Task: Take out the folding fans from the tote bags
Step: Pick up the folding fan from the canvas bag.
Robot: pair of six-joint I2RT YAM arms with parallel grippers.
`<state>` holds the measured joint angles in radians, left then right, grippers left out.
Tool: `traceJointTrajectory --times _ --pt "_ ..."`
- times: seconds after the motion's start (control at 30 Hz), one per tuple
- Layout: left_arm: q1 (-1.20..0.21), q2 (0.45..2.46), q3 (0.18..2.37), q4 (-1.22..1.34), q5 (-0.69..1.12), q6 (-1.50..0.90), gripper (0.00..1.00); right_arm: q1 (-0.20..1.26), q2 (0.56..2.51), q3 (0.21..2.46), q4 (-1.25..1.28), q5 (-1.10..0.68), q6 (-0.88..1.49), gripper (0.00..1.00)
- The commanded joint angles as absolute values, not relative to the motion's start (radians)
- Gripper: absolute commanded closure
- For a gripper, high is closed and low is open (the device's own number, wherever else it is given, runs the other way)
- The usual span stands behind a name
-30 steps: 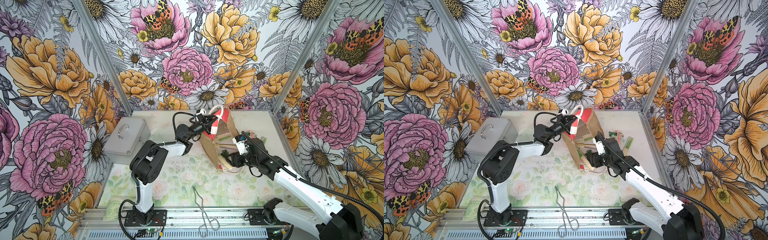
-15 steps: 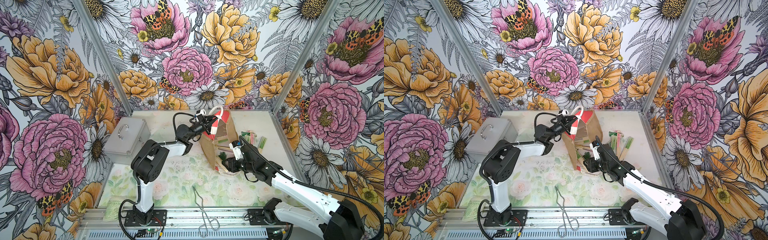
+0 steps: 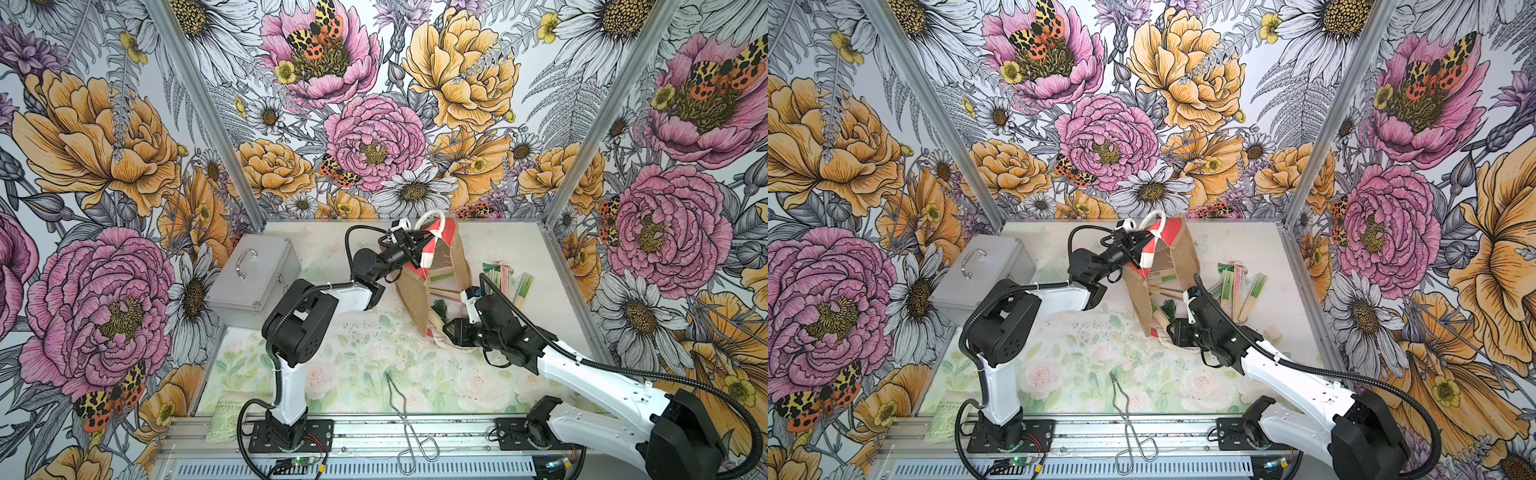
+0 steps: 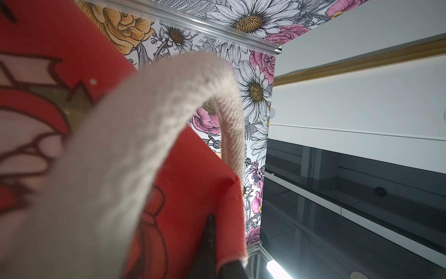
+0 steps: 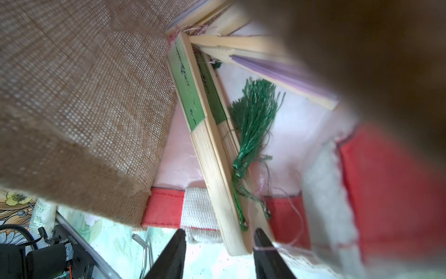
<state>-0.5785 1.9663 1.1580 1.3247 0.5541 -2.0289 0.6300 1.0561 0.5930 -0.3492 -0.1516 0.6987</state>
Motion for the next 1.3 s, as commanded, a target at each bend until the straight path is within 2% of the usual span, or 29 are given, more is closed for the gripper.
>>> traceJointTrajectory --times 0.0,0.67,1.27 --pt "-0.574 1.966 1.203 1.414 0.513 -2.152 1.00 0.641 1.051 0.571 -0.345 -0.155 0.748 0.53" --pt "-0.602 1.979 1.217 1.413 0.509 -2.156 1.00 0.643 1.085 0.509 -0.213 -0.130 0.834 0.53" --pt "-0.617 1.989 1.172 1.413 0.514 -2.139 1.00 0.597 0.979 0.479 -0.168 -0.143 0.870 0.56"
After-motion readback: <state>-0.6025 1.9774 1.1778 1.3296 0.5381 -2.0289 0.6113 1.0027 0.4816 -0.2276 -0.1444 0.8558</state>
